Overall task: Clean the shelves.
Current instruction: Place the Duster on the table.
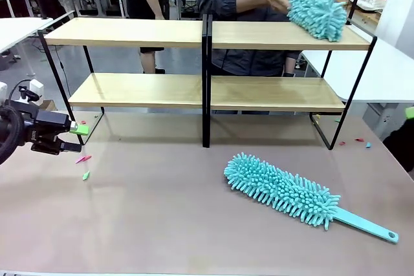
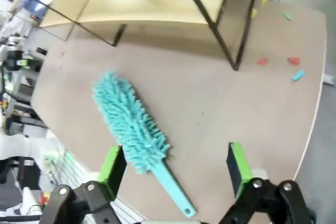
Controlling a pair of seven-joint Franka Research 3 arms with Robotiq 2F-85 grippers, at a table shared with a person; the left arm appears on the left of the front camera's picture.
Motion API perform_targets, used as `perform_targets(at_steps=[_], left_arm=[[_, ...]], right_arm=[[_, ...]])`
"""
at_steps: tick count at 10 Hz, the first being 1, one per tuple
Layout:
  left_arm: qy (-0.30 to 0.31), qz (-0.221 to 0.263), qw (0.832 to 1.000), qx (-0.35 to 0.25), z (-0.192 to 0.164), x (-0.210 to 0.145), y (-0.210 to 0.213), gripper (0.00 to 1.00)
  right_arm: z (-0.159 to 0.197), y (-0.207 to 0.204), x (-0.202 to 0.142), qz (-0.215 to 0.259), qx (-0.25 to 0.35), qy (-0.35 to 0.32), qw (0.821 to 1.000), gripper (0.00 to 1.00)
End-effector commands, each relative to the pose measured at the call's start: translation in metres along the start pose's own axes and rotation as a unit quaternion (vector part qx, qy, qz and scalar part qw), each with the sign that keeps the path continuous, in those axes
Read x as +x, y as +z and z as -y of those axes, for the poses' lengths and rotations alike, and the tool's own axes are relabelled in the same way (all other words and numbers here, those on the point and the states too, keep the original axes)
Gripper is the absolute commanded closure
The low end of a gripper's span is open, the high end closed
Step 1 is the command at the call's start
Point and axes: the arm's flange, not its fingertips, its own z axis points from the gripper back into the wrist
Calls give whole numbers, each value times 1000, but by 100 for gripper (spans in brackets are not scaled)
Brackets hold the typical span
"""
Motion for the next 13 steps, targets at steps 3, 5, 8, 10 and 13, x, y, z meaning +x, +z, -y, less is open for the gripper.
perform_targets(at_steps=[3, 5, 8, 10, 13], left_arm=[[5, 3, 1000, -6, 3, 1, 0, 0], [5, 3, 1000, -6, 3, 1, 0, 0], [5, 3, 1000, -6, 3, 1, 0, 0], [5, 3, 1000, -6, 3, 1, 0, 0], [5, 3, 1000, -6, 3, 1, 0, 0]], right_arm=[[-74, 48, -51, -52, 189, -43, 980, 0], [-58, 31, -26, -41, 163, -15, 986, 0], [-58, 31, -26, -41, 163, -15, 986, 0], [-58, 31, -26, -41, 163, -15, 986, 0], [-58, 31, -26, -41, 163, -15, 986, 0]])
